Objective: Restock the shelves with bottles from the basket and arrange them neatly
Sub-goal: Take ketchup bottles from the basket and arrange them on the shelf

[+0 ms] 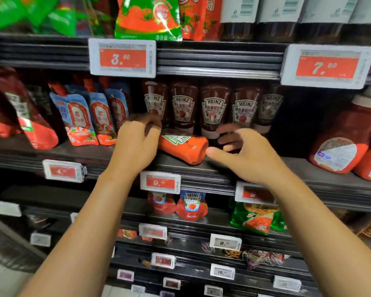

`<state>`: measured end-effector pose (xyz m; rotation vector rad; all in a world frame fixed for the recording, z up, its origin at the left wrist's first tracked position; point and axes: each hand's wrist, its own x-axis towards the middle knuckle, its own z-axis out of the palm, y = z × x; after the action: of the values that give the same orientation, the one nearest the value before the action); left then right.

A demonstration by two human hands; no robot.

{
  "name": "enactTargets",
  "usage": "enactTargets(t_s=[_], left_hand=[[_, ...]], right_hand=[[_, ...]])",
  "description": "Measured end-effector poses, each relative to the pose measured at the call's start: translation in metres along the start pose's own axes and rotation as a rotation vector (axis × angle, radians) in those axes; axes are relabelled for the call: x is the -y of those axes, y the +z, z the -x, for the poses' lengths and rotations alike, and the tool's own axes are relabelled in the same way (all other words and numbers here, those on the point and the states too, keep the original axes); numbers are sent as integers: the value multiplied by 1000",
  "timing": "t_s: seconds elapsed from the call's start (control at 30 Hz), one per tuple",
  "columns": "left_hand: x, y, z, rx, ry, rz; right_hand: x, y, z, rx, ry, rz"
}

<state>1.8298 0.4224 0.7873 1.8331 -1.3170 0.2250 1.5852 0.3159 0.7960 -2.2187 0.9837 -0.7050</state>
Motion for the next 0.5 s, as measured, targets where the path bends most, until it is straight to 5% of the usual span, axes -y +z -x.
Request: enactTargets(t_s=[0.27,0.5], left_hand=[[22,-5,2,265,-230,165],[12,2,4,271,-265,229]], right_hand=[[22,46,-17,161,-50,214],[5,26,-11,102,-85,-99]])
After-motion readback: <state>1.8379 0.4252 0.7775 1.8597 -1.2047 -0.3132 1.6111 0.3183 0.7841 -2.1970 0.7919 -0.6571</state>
